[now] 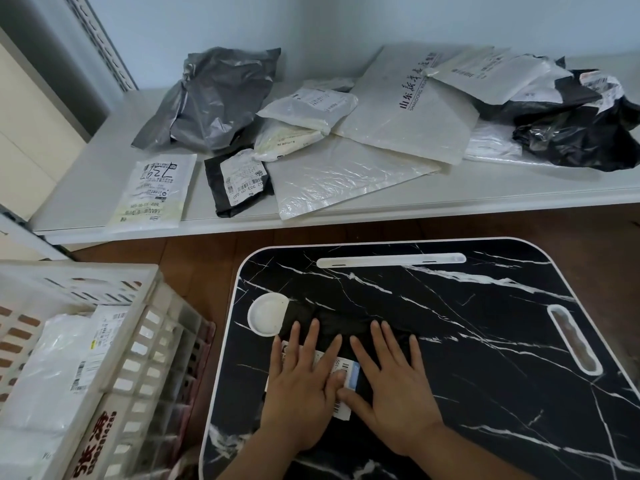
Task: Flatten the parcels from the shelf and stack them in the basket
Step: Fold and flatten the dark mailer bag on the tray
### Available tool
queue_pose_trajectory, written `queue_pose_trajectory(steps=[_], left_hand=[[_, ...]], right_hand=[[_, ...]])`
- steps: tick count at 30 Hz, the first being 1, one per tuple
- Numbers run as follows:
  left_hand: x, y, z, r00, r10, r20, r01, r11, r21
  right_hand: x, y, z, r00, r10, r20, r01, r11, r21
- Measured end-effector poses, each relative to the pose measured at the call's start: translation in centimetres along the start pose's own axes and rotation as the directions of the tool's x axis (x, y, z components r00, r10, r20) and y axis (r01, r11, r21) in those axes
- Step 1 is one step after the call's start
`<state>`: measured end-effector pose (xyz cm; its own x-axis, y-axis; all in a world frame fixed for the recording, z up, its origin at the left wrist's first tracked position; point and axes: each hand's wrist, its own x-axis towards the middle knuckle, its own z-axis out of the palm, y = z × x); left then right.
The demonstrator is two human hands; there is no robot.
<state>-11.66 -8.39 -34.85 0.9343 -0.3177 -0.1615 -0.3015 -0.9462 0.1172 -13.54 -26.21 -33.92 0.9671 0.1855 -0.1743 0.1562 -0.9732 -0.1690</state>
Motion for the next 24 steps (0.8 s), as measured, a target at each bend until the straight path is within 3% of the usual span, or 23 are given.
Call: queue_pose_trajectory(steps=[4, 7, 12, 16, 18, 20, 22, 24], left_hand=[[0.2, 0.2, -0.3, 0.996, -0.025, 0.084, 0.027, 0.999, -0.017], [0.4, 0.5, -1.1, 0.999, -0.003, 0.055, 0.004, 1.0, -0.024], [0.5, 0.5, -1.9, 0.984, -0.013, 0.175, 0.027, 0.997, -0.078], [0.6, 0.4, -3.0, 0.979, -0.118, 0.164, 0.148, 0.972, -0.183], [0.2, 0.2, -4.1, 0.952, -0.297, 0.068, 0.303, 0.897, -0.321], [-0.6, -0.3, -5.5, 0.878, -0.476, 0.047, 0.449, 0.787, -0.424], [-1.4, -1.0, -6.5, 0.823, -0.552, 0.132, 0.528, 0.659, -0.535], [-2.0, -1.8, -7.0, 0.795, -0.538, 0.281, 0.576, 0.521, -0.63]], right_hand=[[0.1, -0.1, 0.0, 1.0, 0.018, 0.013, -0.018, 1.0, -0.001], [0.1, -0.2, -0.2, 0.998, 0.051, 0.044, -0.052, 0.999, 0.012], [0.3, -0.2, 0.0, 0.994, 0.063, 0.084, -0.065, 0.998, 0.022], [0.7, -0.1, -1.2, 0.998, -0.02, 0.058, 0.021, 1.0, -0.012], [0.6, 0.1, -2.0, 0.985, -0.025, 0.169, 0.013, 0.997, 0.073], [0.8, 0.2, -2.8, 0.979, -0.025, 0.203, 0.004, 0.995, 0.103], [0.5, 0.1, -3.0, 0.981, -0.013, 0.191, -0.01, 0.993, 0.118], [0.1, -0.1, -3.1, 0.986, -0.014, 0.167, -0.006, 0.994, 0.113]])
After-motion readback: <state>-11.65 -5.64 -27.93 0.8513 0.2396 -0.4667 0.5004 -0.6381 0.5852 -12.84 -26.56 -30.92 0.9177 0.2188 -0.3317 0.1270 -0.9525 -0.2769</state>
